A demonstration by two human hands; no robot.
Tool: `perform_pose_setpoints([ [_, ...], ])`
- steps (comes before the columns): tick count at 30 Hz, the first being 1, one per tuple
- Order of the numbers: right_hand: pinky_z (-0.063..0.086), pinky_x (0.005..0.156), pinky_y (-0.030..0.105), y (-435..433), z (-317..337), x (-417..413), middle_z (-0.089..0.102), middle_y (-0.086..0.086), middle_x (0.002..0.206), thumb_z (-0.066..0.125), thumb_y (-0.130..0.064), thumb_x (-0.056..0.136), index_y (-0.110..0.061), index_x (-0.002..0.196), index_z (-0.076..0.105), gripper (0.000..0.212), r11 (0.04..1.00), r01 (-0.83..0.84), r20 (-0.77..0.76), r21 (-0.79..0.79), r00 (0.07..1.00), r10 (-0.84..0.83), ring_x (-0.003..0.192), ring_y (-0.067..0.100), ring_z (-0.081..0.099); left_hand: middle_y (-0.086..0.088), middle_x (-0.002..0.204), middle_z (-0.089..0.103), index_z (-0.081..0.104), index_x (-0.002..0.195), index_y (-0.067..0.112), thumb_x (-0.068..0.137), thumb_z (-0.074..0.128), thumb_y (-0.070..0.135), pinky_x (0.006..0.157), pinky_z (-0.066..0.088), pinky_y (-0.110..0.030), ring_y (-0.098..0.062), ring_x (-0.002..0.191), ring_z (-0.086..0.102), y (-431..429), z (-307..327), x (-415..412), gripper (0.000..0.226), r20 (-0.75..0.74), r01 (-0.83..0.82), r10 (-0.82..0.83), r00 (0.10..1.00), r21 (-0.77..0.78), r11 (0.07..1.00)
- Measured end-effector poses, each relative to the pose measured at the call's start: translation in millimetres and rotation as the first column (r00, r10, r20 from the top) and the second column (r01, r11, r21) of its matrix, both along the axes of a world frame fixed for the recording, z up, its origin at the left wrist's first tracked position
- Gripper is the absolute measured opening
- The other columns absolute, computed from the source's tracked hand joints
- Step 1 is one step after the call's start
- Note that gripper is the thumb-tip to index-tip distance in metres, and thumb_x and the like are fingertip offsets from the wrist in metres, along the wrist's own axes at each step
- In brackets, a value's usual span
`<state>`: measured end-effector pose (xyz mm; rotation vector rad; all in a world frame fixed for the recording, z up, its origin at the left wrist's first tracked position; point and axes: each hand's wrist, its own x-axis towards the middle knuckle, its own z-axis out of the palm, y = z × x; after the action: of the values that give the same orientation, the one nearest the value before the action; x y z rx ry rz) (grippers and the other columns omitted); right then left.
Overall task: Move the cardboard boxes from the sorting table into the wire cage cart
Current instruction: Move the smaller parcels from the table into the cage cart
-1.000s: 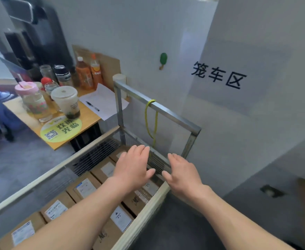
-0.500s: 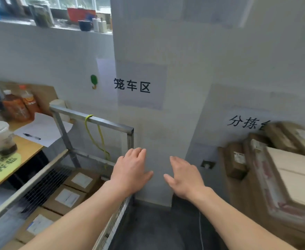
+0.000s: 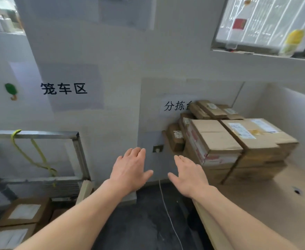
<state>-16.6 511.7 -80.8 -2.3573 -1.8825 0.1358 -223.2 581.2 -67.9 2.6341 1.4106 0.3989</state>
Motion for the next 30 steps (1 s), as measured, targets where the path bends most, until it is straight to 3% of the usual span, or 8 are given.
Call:
perform_pose_setpoints([
  [8, 0.039, 0.114, 0.043, -55.2, 24.6, 54.0, 0.04, -0.001, 0.157, 0.053, -0.054, 0.097, -0.023, 0.155, 0.032, 0.069, 0.981, 0.169, -0.008, 0.092, 0.986, -0.169, 0.144, 0.02, 0.039, -0.001, 0.16, 0.031, 0.023, 0.156, 0.017, 0.093, 0.054, 0.059, 0.115, 0.036, -0.044, -0.022, 0.147, 0.029, -15.9, 19.4, 65.8, 0.082, 0.042, 0.152, -0.152, 0.988, 0.008, 0.988],
  [13, 0.036, 0.117, 0.046, -60.2, 32.3, 101.5, 0.039, -0.001, 0.159, 0.053, -0.052, 0.098, -0.022, 0.156, 0.031, 0.069, 0.966, 0.245, -0.037, 0.086, 0.969, -0.243, 0.147, 0.021, 0.035, -0.001, 0.159, 0.033, 0.027, 0.155, 0.016, 0.093, 0.055, 0.058, 0.112, 0.037, -0.045, -0.021, 0.147, 0.029, -18.4, 24.7, 117.4, 0.08, 0.1, 0.174, -0.171, 0.98, -0.025, 0.984],
  [17, 0.05, 0.097, 0.043, -46.8, 33.8, 147.0, 0.058, -0.003, 0.132, 0.056, -0.05, 0.095, -0.026, 0.13, 0.049, 0.043, 0.968, 0.23, -0.041, 0.097, 0.973, -0.227, 0.124, 0.023, 0.056, -0.002, 0.156, 0.037, 0.03, 0.153, 0.016, 0.092, 0.056, 0.059, 0.109, 0.039, -0.045, -0.022, 0.144, 0.033, -10.9, 23.7, 162.4, 0.078, 0.092, 0.173, -0.169, 0.981, -0.031, 0.985],
  [21, 0.047, 0.098, 0.043, -26.2, 30.0, 191.4, 0.055, 0.001, 0.137, 0.058, -0.049, 0.095, -0.02, 0.136, 0.047, 0.052, 0.97, 0.224, -0.055, 0.093, 0.974, -0.219, 0.125, 0.025, 0.053, -0.002, 0.154, 0.039, 0.031, 0.152, 0.016, 0.091, 0.055, 0.06, 0.107, 0.042, -0.045, -0.022, 0.142, 0.035, 4.2, 18.6, 208.8, 0.079, 0.061, 0.158, -0.155, 0.986, -0.044, 0.986],
  [26, 0.049, 0.079, 0.035, 6.7, 25.7, 240.7, 0.056, -0.004, 0.107, 0.059, -0.046, 0.093, -0.023, 0.114, 0.048, 0.034, 0.977, 0.188, -0.06, 0.103, 0.981, -0.182, 0.1, 0.021, 0.057, -0.001, 0.15, 0.044, 0.034, 0.149, 0.019, 0.09, 0.058, 0.059, 0.103, 0.045, -0.042, -0.02, 0.138, 0.041, 20.5, 13.0, 263.4, 0.075, 0.075, 0.128, -0.121, 0.99, -0.091, 0.988],
  [30, 0.045, 0.074, 0.033, 33.6, 25.0, 265.9, 0.052, -0.003, 0.101, 0.059, -0.045, 0.092, -0.021, 0.108, 0.047, 0.031, 0.979, 0.167, -0.067, 0.117, 0.985, -0.16, 0.095, 0.021, 0.053, 0.001, 0.147, 0.046, 0.037, 0.147, 0.021, 0.091, 0.057, 0.058, 0.098, 0.047, -0.039, -0.019, 0.133, 0.045, 37.4, 10.6, 293.2, 0.07, 0.082, 0.083, -0.071, 0.994, -0.156, 0.984],
])
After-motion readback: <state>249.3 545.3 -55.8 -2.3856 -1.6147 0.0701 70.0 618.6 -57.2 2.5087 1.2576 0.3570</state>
